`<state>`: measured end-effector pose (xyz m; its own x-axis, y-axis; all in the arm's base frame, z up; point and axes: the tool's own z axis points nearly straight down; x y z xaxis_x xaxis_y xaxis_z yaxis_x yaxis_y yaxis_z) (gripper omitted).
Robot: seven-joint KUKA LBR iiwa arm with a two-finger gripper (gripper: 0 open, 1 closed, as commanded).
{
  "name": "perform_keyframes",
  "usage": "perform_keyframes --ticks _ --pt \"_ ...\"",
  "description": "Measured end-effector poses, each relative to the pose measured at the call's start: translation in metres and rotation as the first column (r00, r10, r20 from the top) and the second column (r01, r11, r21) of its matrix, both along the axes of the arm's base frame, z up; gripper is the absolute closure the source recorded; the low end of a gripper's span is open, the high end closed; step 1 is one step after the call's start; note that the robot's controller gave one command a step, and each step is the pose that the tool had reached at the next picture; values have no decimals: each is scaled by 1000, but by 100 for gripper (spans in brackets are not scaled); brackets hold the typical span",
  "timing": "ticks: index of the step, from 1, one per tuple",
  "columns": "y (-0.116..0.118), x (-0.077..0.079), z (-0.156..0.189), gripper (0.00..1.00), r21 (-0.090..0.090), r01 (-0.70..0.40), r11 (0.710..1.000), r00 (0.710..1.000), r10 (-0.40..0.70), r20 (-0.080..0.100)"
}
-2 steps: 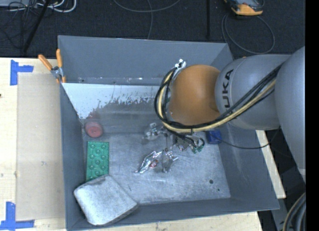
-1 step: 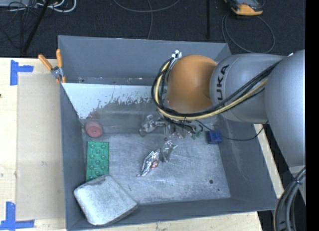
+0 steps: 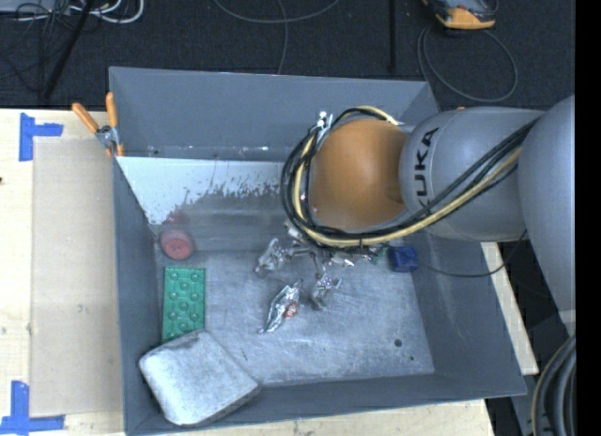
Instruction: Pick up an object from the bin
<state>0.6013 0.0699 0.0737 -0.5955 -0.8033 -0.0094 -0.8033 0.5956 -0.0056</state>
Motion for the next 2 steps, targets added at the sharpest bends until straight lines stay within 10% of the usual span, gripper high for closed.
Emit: perform_keyframes --ticks 1,2 --pt "-3 0 1 100 -6 4 1000 1000 -4 -7" --pt "-2 1 41 100 -3 10 1000 1000 -10 -5"
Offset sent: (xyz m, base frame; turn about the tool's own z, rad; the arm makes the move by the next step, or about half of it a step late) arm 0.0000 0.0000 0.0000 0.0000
